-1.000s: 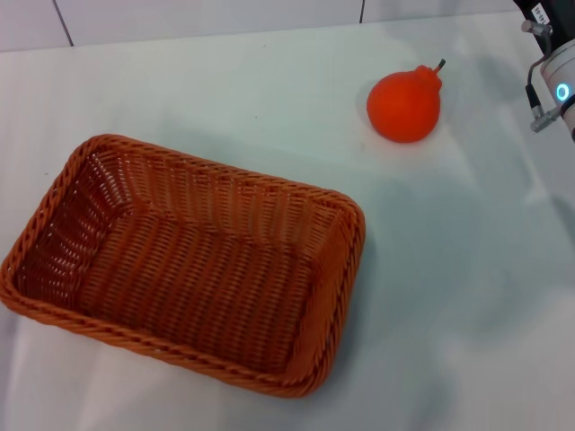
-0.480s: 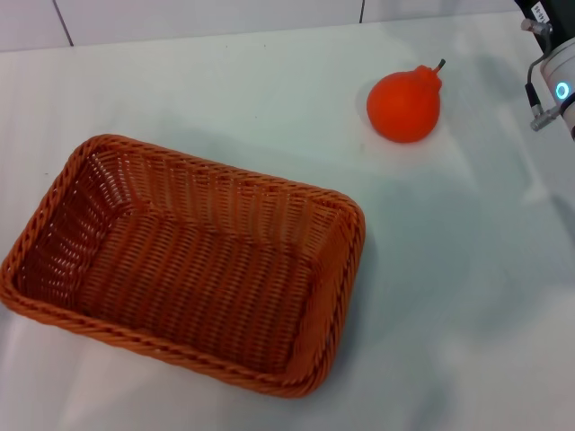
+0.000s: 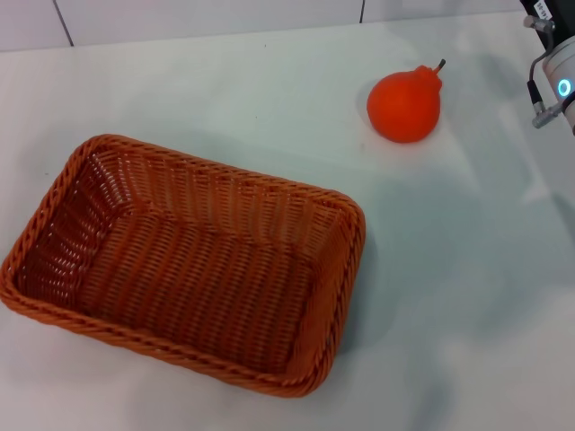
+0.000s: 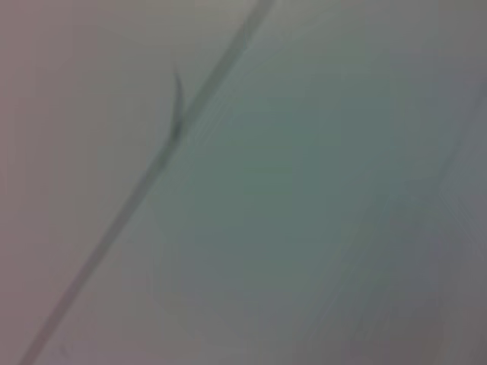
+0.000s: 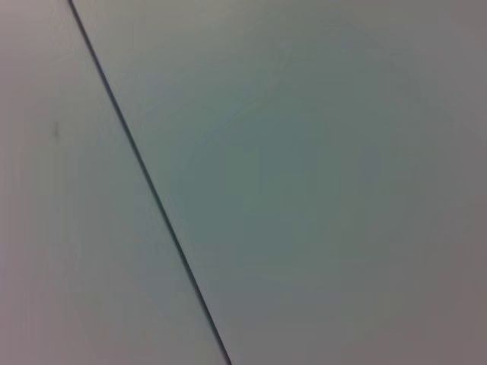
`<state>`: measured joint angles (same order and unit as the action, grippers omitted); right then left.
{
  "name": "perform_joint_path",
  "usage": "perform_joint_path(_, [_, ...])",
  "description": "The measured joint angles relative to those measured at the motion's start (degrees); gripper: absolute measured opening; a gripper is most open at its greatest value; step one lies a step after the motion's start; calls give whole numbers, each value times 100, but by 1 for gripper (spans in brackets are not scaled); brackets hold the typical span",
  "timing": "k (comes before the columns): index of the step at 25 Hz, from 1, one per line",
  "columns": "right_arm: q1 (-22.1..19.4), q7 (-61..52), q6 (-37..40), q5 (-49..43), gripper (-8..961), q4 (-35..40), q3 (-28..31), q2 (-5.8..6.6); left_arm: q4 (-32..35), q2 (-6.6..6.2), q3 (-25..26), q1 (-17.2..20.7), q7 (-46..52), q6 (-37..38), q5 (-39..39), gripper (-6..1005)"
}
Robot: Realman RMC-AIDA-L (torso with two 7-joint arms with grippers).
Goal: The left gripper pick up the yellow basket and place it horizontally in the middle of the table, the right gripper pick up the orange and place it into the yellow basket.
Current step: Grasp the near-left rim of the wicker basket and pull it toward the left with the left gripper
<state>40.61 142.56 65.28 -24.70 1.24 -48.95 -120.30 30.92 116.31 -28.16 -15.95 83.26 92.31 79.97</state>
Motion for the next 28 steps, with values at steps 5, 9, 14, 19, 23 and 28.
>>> perform_joint_path(5, [2,0,-12,0,910,0,65,7,1231,-123,-108,-296,1287,-34,1382,674])
perform_joint_path(9, [-32,0,-27,0,910,0,142,11,2248,-313,-264,-725,2567,223,3296,798])
perform_joint_path(14, [-59,1,-43,0,909,0,287,22,3131,-270,-365,-1035,3522,424,4591,856])
perform_joint_path(19, [-62,6,-172,0,909,-1,309,25,3908,-59,-842,-1217,4403,464,5648,852])
perform_joint_path(23, [-62,5,-211,0,910,-1,369,25,4418,270,-1098,-1419,4959,459,6616,850])
perform_joint_path(28, [-62,14,-228,0,909,-1,440,18,4482,508,-1189,-1659,5118,475,7270,839])
